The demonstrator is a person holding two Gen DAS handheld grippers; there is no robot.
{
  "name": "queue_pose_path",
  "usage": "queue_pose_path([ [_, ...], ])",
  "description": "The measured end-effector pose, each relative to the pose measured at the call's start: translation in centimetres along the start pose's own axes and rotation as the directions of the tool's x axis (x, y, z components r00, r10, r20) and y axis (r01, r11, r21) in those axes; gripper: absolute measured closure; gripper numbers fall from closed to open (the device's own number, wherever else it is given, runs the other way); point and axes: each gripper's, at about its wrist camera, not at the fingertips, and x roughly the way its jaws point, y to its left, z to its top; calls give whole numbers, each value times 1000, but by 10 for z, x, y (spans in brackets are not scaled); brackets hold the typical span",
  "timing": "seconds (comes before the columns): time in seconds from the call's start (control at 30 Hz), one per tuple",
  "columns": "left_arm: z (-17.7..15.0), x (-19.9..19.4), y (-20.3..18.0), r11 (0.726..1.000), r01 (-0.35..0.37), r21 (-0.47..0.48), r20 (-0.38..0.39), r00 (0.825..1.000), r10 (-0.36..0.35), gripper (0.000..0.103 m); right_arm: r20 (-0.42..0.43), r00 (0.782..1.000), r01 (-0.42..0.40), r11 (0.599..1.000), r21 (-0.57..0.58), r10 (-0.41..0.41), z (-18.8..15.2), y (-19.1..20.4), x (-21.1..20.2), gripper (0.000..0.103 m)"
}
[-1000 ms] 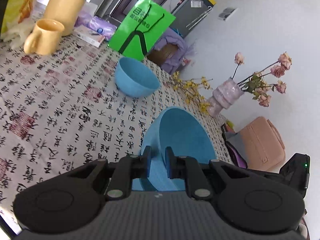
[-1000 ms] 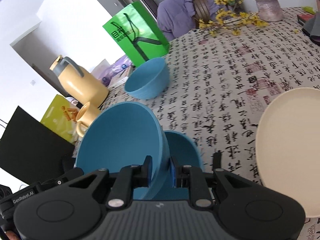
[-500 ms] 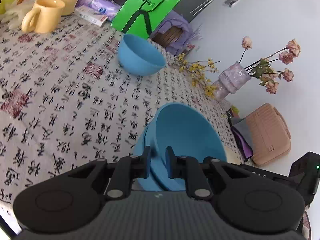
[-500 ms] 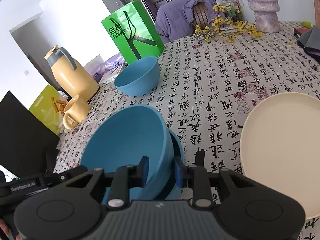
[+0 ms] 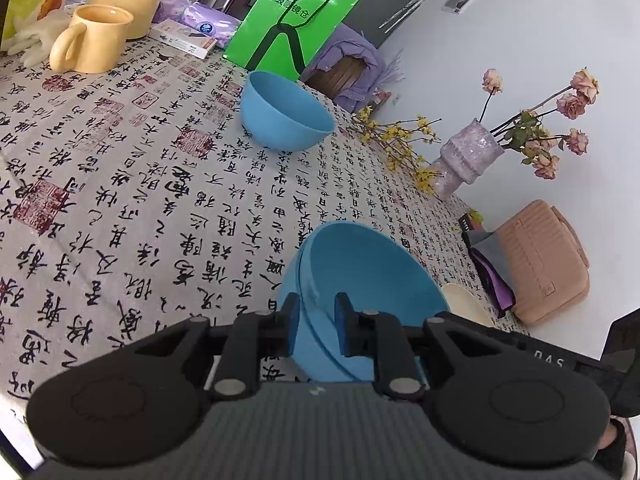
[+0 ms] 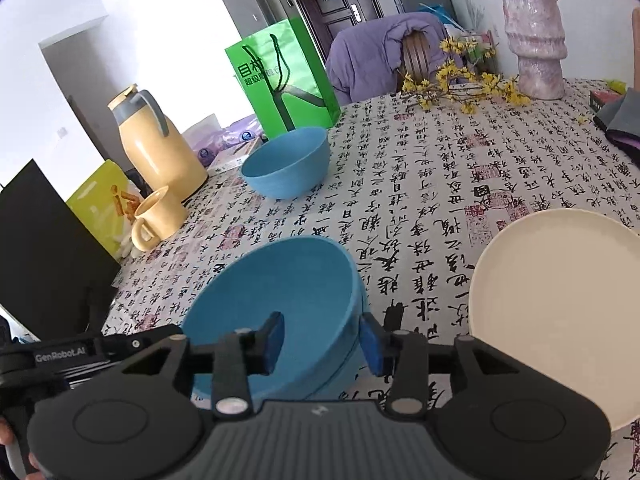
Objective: Organize plates and bowls
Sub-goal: 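Open both grippers and withdraw from the two nested bowls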
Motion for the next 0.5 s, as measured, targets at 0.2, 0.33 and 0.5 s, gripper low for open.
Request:
queue_pose_path([
  [0.2, -14, -18, 0, 997, -27, 68, 41, 999, 25, 68, 45, 999, -30, 999, 11, 29, -12, -6, -16, 61],
  [0.33, -32, -31, -5, 979, -120, 163, 104, 989, 104, 55, 152, 988, 45, 995, -93, -31, -35, 2, -30, 58],
  [0.5, -61, -50, -6, 944, -198, 265, 186, 971, 151, 32, 269, 961, 117, 979, -165, -70, -70, 8, -45, 45],
])
